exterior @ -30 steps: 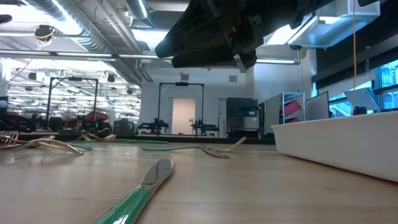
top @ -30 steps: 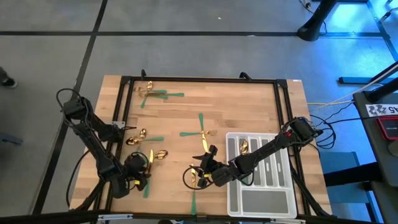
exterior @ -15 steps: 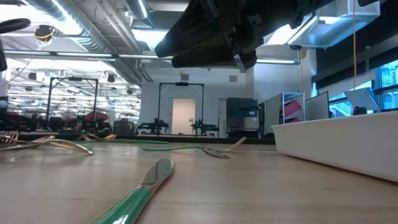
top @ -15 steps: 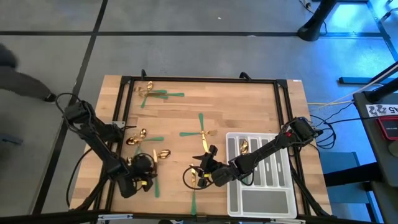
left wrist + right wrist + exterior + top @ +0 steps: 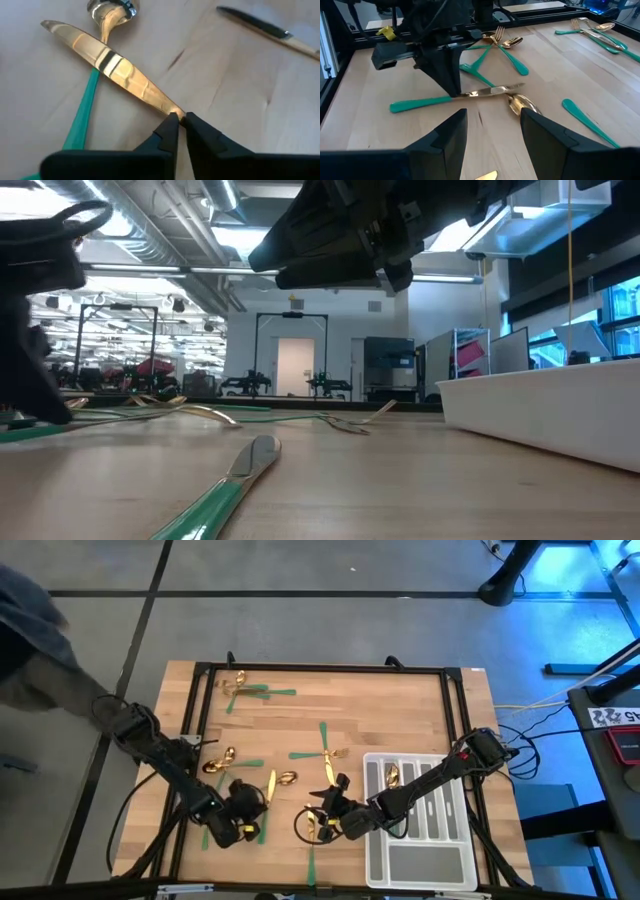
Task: Sort silverware
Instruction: Put the bottom left green spoon into the silverware rack
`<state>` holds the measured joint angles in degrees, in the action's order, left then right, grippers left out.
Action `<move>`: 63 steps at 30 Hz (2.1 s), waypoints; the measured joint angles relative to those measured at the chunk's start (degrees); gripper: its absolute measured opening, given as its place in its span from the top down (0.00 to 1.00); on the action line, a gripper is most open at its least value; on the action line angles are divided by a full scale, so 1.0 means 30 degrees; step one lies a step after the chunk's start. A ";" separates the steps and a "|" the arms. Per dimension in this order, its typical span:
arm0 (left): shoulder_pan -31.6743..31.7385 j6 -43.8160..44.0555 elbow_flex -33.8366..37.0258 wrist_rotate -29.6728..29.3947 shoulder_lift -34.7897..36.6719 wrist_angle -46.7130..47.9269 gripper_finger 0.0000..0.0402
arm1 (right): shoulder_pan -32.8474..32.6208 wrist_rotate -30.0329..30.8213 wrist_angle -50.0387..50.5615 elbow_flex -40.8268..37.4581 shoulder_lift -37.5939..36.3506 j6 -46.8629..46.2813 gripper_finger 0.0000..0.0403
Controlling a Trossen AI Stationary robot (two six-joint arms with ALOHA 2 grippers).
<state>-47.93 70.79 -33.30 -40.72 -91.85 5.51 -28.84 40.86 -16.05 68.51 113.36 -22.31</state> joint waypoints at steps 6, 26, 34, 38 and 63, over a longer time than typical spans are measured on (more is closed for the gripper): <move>0.1171 -0.5917 -0.0007 -0.0595 -0.0014 -0.3387 0.99 | 0.0000 0.0000 0.0015 0.0000 0.0000 -0.0050 0.54; 0.2888 -0.7177 0.2218 0.0796 0.1522 -0.2655 0.99 | 0.0284 0.0023 0.0318 0.0000 0.0000 -0.0862 0.54; 0.4127 -1.6187 0.2500 0.0877 0.1856 -0.9450 0.99 | 0.0248 -0.0060 0.0434 0.0000 0.0000 -0.0976 0.54; 0.4271 -1.7031 0.2463 0.1132 0.2157 -0.8388 0.98 | 0.0248 -0.0158 0.0551 0.0000 0.0000 -0.0984 0.54; 0.3196 -0.9953 0.2740 0.1369 -0.0466 -0.4488 0.71 | 0.0290 0.0022 0.0561 0.0000 0.0000 -0.1552 0.54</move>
<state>-38.34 40.93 -25.08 -36.61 -93.25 -7.95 -27.97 40.93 -14.37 68.51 113.36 -26.96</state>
